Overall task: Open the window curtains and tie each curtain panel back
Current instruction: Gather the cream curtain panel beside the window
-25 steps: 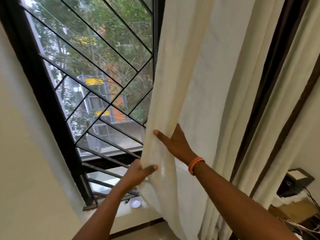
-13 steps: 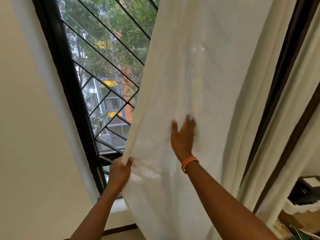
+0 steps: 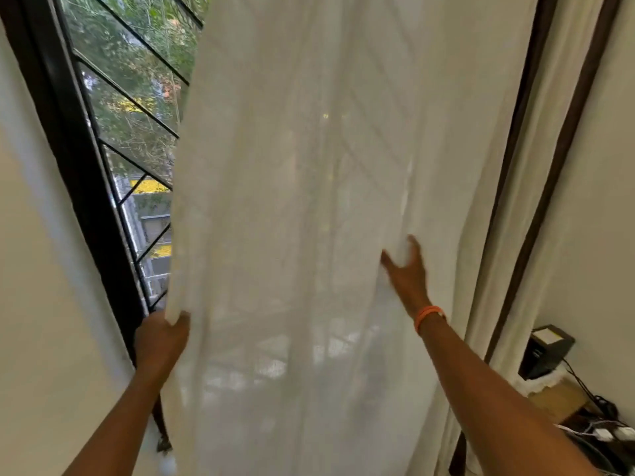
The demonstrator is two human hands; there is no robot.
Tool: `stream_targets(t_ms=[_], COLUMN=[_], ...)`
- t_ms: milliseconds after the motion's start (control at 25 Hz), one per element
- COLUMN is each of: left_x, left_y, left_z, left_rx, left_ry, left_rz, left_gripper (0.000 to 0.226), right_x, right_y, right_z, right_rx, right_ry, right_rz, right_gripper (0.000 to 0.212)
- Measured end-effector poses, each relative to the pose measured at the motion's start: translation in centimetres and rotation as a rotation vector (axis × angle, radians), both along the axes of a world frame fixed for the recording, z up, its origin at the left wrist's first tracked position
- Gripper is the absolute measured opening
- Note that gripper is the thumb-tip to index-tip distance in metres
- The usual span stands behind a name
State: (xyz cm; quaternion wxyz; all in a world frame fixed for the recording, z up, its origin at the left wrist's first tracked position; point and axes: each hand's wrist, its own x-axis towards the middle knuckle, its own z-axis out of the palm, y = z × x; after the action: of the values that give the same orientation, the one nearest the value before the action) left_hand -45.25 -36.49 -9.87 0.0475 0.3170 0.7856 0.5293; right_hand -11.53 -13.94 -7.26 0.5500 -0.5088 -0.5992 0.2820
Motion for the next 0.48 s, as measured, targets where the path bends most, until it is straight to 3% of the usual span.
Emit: stream_targets(t_ms=[120, 160, 240, 320, 400, 480], left_x=[6.1, 7.9, 11.4, 14.2, 16.2, 16.8], left_y=[2.8, 3.8, 7.0, 10.6, 13.8, 15.9], left_z=[-0.2, 0.3, 1.6, 3.2, 4.6, 4.6], left_rx=[0.002, 0.024, 0.089, 0.089, 0.071, 0.125], left_ry=[-0.132, -0.212, -0.276, -0.198, -0.063, 0.005], left_rz=[-0.359, -0.462, -0.590, -0.639, -0.574, -0.429], left_gripper=[0.047, 0.061, 0.094, 0.093, 0.070, 0.062], right_x=[-5.5, -6.7, -7.0, -5.3, -2.0, 3.4], right_y=[-1.4, -1.9, -1.9, -2.1, -0.9, 2.6], right_z=[-3.4, -4.0, -3.7, -2.5, -1.3, 0.1], right_rx=[0.121, 0.159, 0.202, 0.300, 0.515, 0.682], right_ry=[-0.324, -0.419, -0.521, -0.568, -0.550, -0.471], right_rz=[0.401, 0.487, 0.579, 0.636, 0.442, 0.010], right_gripper=[0.073, 0.076, 0.074, 0.064, 0.049, 0.037])
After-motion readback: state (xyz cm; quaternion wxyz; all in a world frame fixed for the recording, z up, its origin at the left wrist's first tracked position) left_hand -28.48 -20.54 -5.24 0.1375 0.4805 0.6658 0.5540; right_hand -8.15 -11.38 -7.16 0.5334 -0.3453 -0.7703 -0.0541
